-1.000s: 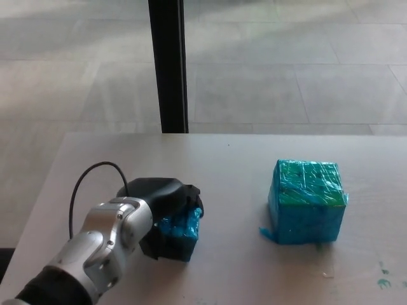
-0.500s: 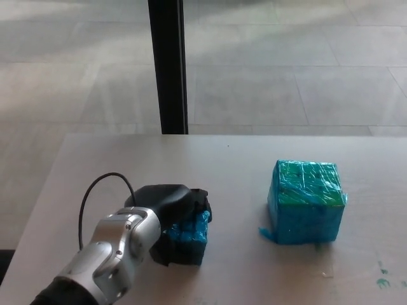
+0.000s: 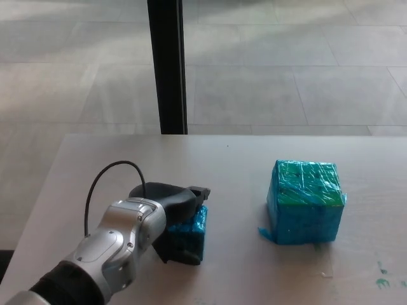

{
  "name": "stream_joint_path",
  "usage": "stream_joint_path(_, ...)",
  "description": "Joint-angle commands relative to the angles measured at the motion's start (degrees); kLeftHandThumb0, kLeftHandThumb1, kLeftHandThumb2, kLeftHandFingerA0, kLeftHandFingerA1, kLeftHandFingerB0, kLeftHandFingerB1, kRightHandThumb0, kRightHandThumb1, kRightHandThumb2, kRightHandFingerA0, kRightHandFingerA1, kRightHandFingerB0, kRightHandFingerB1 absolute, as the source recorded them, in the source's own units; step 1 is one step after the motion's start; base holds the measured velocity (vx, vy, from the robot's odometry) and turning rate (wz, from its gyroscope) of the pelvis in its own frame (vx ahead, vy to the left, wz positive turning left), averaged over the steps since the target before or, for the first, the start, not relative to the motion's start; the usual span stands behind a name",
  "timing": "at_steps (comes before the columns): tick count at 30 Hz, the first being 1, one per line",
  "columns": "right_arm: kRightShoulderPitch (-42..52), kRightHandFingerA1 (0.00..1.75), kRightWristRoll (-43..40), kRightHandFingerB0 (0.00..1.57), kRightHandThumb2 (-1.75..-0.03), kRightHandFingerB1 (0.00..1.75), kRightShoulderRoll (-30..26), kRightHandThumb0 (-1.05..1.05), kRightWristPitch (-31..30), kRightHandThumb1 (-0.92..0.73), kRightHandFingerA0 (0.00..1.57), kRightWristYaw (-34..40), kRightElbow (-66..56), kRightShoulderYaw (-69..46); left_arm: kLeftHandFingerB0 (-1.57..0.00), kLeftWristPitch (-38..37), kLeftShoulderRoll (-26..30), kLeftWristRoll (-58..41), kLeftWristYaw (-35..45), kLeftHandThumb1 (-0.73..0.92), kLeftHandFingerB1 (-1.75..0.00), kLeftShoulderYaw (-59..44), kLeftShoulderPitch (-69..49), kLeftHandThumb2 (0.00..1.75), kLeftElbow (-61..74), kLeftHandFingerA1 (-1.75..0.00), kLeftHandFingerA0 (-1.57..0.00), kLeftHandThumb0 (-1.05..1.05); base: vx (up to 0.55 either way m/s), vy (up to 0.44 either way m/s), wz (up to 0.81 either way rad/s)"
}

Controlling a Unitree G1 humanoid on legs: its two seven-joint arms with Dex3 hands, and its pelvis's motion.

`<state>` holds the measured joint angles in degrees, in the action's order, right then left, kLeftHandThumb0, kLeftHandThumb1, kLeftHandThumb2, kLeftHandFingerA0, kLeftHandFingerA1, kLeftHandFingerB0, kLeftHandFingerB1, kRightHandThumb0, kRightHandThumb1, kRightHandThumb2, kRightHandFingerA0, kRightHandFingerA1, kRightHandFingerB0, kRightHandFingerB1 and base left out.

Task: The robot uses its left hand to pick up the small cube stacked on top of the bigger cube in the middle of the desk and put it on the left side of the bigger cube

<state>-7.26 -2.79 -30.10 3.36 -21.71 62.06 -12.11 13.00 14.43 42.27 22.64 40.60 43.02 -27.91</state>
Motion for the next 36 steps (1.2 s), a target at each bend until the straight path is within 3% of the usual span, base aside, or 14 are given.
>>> stream_joint_path(1,-0.28,0.66,-0.41,0.53,-0.62,0.38,-0.99,-0.47,-0.14,-0.72,0.56,0.63,0.64,-0.55,0.0,1.69,1.45,2.94,3.33,0.72,0.0,1.05,-0.2,0.63,-0.23,0.0,0.0,-1.05,0.0,0.0,0.0)
stream_joint_path(3,-0.43,0.64,-0.19,0.51,-0.62,0.37,-1.07,-0.46,-0.46,-0.73,0.56,0.76,0.74,-0.35,0.0,2.05,1.64,2.78,3.82,0.57,0.0,0.56,-0.21,0.89,0.42,0.0,0.0,-1.03,0.0,0.0,0.0)
stream_joint_path(6,-0.67,0.65,-0.2,0.5,-0.61,0.38,-1.38,-0.47,-0.45,-0.72,0.56,0.55,1.2,-0.4,0.0,1.92,1.97,2.29,3.69,0.74,0.0,-0.57,0.01,0.63,0.77,0.0,0.0,-1.05,0.0,0.0,0.0)
stream_joint_path(7,-0.81,0.66,-0.18,0.51,-0.61,0.38,-1.33,-0.47,-0.67,-0.71,0.58,0.83,1.33,-0.42,0.0,1.76,2.29,1.69,3.33,0.6,0.0,-1.66,-0.11,0.91,1.27,0.0,0.0,-1.02,0.0,0.0,0.0)
stream_joint_path(14,-0.61,0.64,-0.2,0.48,-0.61,0.38,-1.62,-0.47,-1.12,-0.7,0.57,0.6,1.45,-0.4,0.0,2.29,4.56,-3.37,6.15,0.8,0.0,-10.98,-0.65,0.63,8.15,0.0,0.0,-1.05,0.0,0.0,0.0)
stream_joint_path(15,-0.33,0.7,-0.65,0.39,-0.94,0.54,-1.66,-0.49,-1.05,-0.55,0.52,-0.18,1.52,-0.73,0.0,1.57,6.04,-4.17,5.54,0.8,0.0,-13.16,-1.57,0.65,10.51,0.0,0.0,-1.05,0.0,0.0,0.0)
stream_joint_path(16,-0.12,0.66,-0.61,0.47,-0.62,0.38,-1.75,-0.47,-1.04,-0.7,0.56,-0.3,1.61,-0.72,0.0,2.25,6.98,-4.17,6.0,0.64,0.0,-14.63,-2.44,0.93,12.89,0.0,0.0,-1.01,0.0,0.0,0.0)
stream_joint_path(17,-0.14,0.66,-0.58,0.47,-0.62,0.38,-1.8,-0.45,-0.95,-0.7,0.57,-0.32,1.99,-0.76,0.0,1.97,7.63,-5.09,5.27,0.78,0.0,-16.62,-3.28,0.66,13.85,0.0,0.0,-1.04,0.0,0.0,0.0)
stream_joint_path(25,0.49,0.7,-0.95,0.34,-0.95,0.53,-1.81,-0.57,-1.75,-0.57,0.5,-1.27,0.27,-1.31,0.0,1.21,11.94,-10.32,-0.66,0.82,0.0,-31.47,-9.33,0.63,14.54,0.0,0.0,-1.03,0.0,0.0,0.0)
stream_joint_path(26,0.53,0.69,-0.91,0.34,-0.94,0.53,-1.81,-0.58,-1.6,-0.57,0.49,-1.23,0.39,-1.34,0.0,0.54,12.57,-10.71,-2.03,0.61,0.0,-33.23,-10.1,0.97,12.97,0.0,0.0,-1.02,0.0,0.0,0.0)
stream_joint_path(27,0.73,0.69,-0.77,0.34,-0.94,0.53,-1.8,-0.59,-1.34,-0.57,0.49,-1.37,0.46,-1.24,0.0,-0.07,13.26,-11.21,-3.31,0.82,0.0,-34.97,-10.9,0.65,10.69,0.0,0.0,-1.01,0.0,0.0,0.0)
stream_joint_path(29,1.1,0.7,-1.06,0.34,-0.95,0.53,-1.82,-0.57,-1.6,-0.57,0.51,-1.26,0.32,-1.62,0.0,-1.59,14.35,-13.37,-5.25,0.8,0.0,-39.29,-13.43,0.67,8.64,0.0,0.0,-0.98,0.0,0.0,0.0)
stream_joint_path(30,1.16,0.71,-0.96,0.35,-0.94,0.53,-1.92,-0.57,-1.83,-0.57,0.52,-1.25,0.37,-1.57,0.0,-1.7,15.47,-13.83,-6.39,0.68,0.0,-41.55,-15.26,1.08,7.64,-0.12,0.0,-1.05,0.0,0.0,0.0)
stream_joint_path(36,1.77,0.69,-0.74,0.35,-0.95,0.54,-2.24,-0.57,-1.77,-0.57,0.48,-2.15,-1.17,-1.39,0.0,-5.42,19.65,-17.38,-9.88,0.65,0.0,-51.42,-23.53,1.04,1.46,-0.13,0.0,-1.01,0.0,0.0,0.0)
